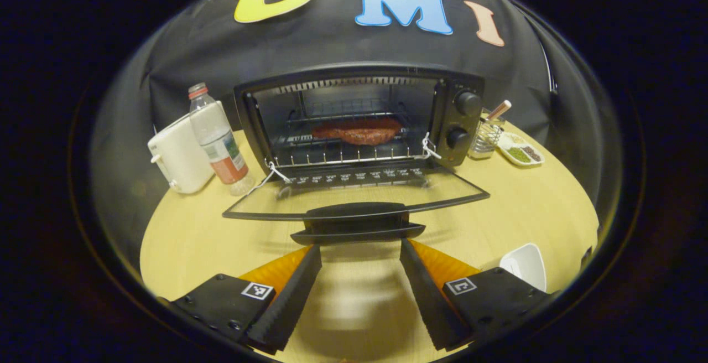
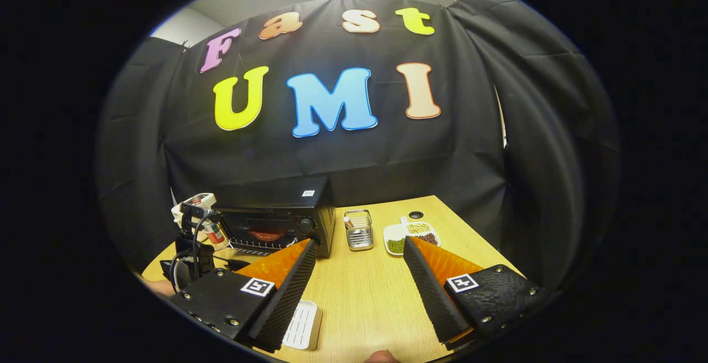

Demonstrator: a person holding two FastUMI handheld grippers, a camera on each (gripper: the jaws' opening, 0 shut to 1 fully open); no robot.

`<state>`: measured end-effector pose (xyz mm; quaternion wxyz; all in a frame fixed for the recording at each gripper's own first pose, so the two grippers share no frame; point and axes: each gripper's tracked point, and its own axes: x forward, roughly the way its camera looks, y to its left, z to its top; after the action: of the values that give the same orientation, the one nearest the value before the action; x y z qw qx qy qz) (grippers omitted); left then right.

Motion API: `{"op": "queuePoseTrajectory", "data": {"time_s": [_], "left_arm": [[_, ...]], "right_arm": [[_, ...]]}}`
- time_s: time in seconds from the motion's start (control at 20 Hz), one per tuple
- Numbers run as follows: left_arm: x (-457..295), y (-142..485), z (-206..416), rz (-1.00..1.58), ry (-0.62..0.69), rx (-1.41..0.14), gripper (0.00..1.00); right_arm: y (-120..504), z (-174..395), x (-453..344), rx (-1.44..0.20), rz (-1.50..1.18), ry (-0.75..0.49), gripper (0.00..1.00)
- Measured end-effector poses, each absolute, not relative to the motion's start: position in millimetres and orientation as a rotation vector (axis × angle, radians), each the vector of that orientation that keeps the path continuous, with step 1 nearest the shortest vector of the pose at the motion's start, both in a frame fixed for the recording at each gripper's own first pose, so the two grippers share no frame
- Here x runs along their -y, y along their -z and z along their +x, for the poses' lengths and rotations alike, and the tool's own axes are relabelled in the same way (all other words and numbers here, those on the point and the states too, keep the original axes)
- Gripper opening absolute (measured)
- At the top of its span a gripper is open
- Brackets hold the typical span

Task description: Open the electric oven with the left hand, put the food in, and close the electric oven.

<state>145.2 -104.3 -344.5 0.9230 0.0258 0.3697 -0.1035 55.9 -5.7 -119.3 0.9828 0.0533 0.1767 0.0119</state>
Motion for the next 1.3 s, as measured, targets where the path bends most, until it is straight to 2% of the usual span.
{"op": "queuePoseTrajectory", "data": {"time_s": [0.1, 0.25, 0.35, 0.4, 0.45, 0.6, 0.65, 0.8, 1.05, 1.1, 1.2, 1.25, 1.3], "left_arm": [[103.3, 333.2, 145.8, 0.072, 0.211, -0.729, 1.0], [100.8, 316.6, 150.6, 0.11, 0.215, -0.681, 0.93], [101.0, 306.0, 156.5, 0.114, 0.213, -0.644, 0.95], [100.5, 302.2, 159.6, 0.113, 0.213, -0.632, 1.0], [101.1, 296.0, 161.4, 0.111, 0.211, -0.617, 0.97], [105.5, 277.9, 173.2, 0.126, 0.23, -0.557, 1.0], [105.7, 275.7, 177.7, 0.138, 0.232, -0.537, 0.97], [108.8, 265.1, 186.8, 0.18, 0.24, -0.481, 0.97], [116.4, 265.0, 200.3, 0.127, 0.248, -0.488, 1.0], [119.6, 258.3, 201.7, 0.119, 0.251, -0.47, 0.97], [124.4, 242.0, 200.7, 0.114, 0.258, -0.428, 1.0], [124.7, 230.9, 198.6, 0.109, 0.257, -0.405, 0.97], [125.1, 220.1, 194.7, 0.098, 0.256, -0.384, 0.98]], "right_arm": [[119.7, 55.0, 3.6, -0.358, 0.117, -0.03, 0.98], [120.7, 52.0, 1.0, -0.358, 0.114, -0.04, 0.98], [119.6, 51.6, 0.9, -0.354, 0.11, -0.04, 0.98], [119.2, 50.5, 1.6, -0.352, 0.11, -0.037, 0.98], [118.7, 50.2, 2.5, -0.352, 0.111, -0.033, 0.98], [117.7, 47.7, 6.6, -0.348, 0.118, -0.016, 0.98], [118.4, 46.5, 8.1, -0.348, 0.121, -0.01, 0.98], [122.1, 43.3, 11.0, -0.353, 0.131, 0.004, 0.98], [128.3, 38.8, 10.8, -0.372, 0.135, 0.015, 0.98], [128.1, 37.5, 11.1, -0.369, 0.134, 0.018, 0.98], [125.0, 36.1, 11.4, -0.36, 0.136, 0.022, 0.98], [122.1, 35.4, 11.9, -0.354, 0.138, 0.024, 0.98], [118.5, 34.6, 12.4, -0.343, 0.142, 0.025, 0.98]]}}
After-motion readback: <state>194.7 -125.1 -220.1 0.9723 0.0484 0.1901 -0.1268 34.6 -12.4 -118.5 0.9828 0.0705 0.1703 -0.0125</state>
